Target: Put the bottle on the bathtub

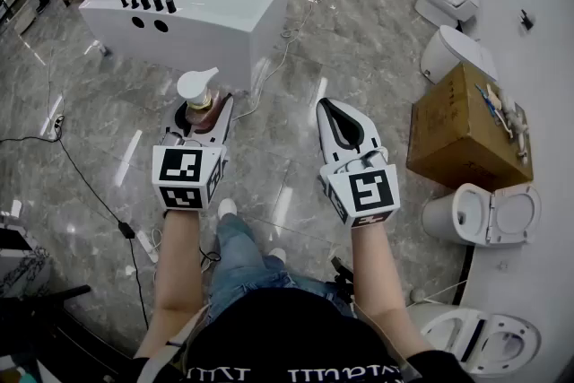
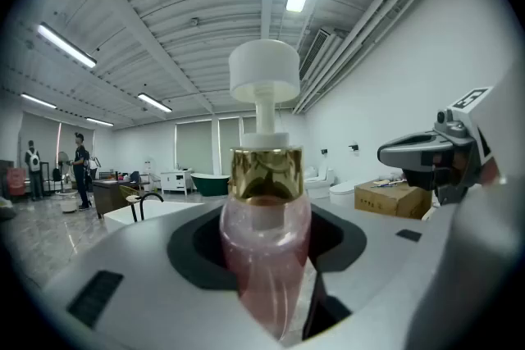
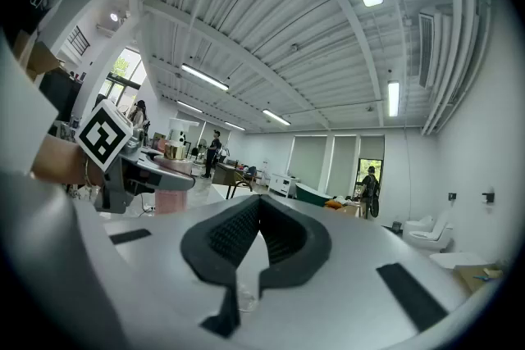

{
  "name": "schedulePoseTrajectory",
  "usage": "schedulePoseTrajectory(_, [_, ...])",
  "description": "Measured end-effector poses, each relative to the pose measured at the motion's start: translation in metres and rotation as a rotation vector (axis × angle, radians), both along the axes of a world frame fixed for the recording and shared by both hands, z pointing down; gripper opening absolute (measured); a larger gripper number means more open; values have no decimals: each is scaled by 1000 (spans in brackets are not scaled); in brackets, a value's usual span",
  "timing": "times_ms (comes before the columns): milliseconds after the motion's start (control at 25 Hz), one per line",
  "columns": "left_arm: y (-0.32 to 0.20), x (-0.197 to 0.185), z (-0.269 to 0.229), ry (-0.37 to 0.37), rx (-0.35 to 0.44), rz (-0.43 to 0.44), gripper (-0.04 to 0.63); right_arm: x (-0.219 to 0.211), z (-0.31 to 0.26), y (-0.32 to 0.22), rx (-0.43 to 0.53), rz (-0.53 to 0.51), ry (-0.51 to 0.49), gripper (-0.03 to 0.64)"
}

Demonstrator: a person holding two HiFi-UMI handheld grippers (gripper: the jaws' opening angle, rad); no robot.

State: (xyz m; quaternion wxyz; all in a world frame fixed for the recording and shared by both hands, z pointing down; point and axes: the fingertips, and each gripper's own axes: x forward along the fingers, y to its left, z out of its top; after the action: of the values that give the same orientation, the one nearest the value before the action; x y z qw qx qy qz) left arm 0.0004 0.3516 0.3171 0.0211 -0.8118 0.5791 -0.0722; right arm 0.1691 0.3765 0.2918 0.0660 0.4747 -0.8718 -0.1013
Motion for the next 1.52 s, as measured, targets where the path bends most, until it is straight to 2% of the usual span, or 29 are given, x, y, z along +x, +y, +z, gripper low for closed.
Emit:
schedulePoseTrajectory(320, [8,13,-39,-15,87,30,213,1,-19,6,19,25,-31,15])
schedulePoseTrajectory(560, [-11,5,-44,-11,92,47,213,-6,-20,-14,22,56,-33,15])
schedulePoseTrajectory(760, [-51,-13,-41,7,80,63,213,-23,-22,-53,19,77,-15,15])
schedulePoseTrajectory(1200, [-171,-84,-49,40,86,87,213,-92,-26,-167,14,109,21,15])
schedulePoseTrajectory(1520, [-222,-111,-47,44,100,159,213,-130,-23,-216,28,129,33,15])
